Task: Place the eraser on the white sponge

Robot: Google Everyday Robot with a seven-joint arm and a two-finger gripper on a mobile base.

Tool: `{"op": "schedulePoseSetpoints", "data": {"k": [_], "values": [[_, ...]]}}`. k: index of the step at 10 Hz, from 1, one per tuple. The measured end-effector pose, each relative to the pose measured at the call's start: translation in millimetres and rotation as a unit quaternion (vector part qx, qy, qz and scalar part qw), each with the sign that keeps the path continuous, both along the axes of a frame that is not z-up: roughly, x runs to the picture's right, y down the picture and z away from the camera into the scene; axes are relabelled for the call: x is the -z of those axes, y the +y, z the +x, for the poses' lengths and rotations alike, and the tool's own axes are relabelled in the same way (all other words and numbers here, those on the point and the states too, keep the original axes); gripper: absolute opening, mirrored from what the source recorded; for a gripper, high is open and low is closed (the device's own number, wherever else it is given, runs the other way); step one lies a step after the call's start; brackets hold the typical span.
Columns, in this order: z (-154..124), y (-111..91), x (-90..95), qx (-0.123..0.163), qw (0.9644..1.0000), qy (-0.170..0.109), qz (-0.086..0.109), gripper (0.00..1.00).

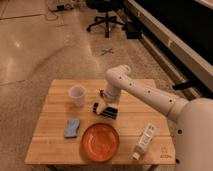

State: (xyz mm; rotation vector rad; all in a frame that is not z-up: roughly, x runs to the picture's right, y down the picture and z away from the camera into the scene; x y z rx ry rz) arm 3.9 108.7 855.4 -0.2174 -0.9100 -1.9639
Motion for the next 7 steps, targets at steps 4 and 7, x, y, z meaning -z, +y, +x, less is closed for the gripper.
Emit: {"op": "schedulePoseSetpoints", "data": {"k": [4, 7], "values": [[-12, 7, -17.9, 0.026, 0.9996, 0.003, 0.006, 0.56], [-14, 11, -22.7, 0.034, 0.9993, 0.011, 0.007, 0.26]]}}
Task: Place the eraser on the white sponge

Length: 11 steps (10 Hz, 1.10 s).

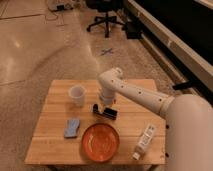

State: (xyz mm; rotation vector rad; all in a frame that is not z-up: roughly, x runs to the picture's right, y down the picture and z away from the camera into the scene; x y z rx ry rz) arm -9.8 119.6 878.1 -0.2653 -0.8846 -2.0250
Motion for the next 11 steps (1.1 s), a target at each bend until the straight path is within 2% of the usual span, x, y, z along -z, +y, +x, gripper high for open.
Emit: {"op": "schedulePoseSetpoints", "data": {"k": [3, 5, 8, 10, 11], "values": [[-4, -2, 5.1, 0.005, 1.0000, 0.000, 0.003, 0.02], [-7, -14, 23.8, 0.008, 0.9999, -0.011, 0.009, 0.00], [-23, -28, 66.4, 0.025, 0.9985, -0.046, 0.015, 0.00], [-34, -23, 97.3, 0.047, 0.9962, -0.072, 0.009, 0.00], [-41, -19, 106.7, 0.057, 0.9948, -0.085, 0.007, 0.00]]}}
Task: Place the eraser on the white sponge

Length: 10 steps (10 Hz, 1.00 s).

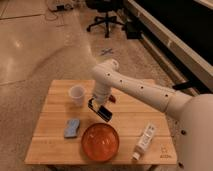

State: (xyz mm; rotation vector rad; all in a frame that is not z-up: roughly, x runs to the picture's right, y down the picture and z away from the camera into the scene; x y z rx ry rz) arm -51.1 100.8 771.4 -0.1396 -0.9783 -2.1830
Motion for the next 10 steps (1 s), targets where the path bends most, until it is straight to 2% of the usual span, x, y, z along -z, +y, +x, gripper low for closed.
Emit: {"op": "schedulePoseSetpoints", "data": {"k": [3, 4, 10], "values": [[-35, 17, 30.2, 0.032, 0.9982, -0.049, -0.008, 0.00], [-46, 20, 37.5, 0.035, 0.9973, -0.063, -0.010, 0.00], [-48, 21, 39.1, 0.035, 0.9971, -0.067, -0.011, 0.00]]}}
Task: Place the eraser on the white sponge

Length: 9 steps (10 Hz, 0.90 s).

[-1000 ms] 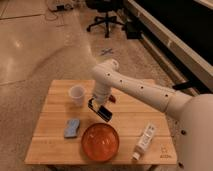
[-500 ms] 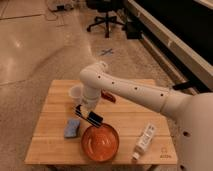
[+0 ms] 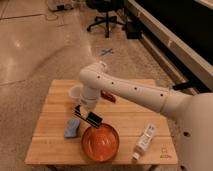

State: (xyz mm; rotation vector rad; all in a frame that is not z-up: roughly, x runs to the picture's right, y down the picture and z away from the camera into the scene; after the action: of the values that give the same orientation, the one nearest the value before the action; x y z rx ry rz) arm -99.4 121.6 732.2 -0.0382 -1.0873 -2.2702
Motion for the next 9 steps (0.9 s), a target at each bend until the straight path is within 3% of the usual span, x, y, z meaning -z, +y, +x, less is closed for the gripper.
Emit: {"op": "schedulePoseSetpoints", "data": {"k": [2, 5, 9], "values": [[-9, 2, -8.8, 0.016, 0.9998, -0.008, 0.002, 0.00], [-48, 9, -30.3, 0.060, 0.9974, -0.040, 0.003, 0.00], [-86, 12, -43.2, 0.090, 0.9934, -0.071, -0.003, 0.00]]}}
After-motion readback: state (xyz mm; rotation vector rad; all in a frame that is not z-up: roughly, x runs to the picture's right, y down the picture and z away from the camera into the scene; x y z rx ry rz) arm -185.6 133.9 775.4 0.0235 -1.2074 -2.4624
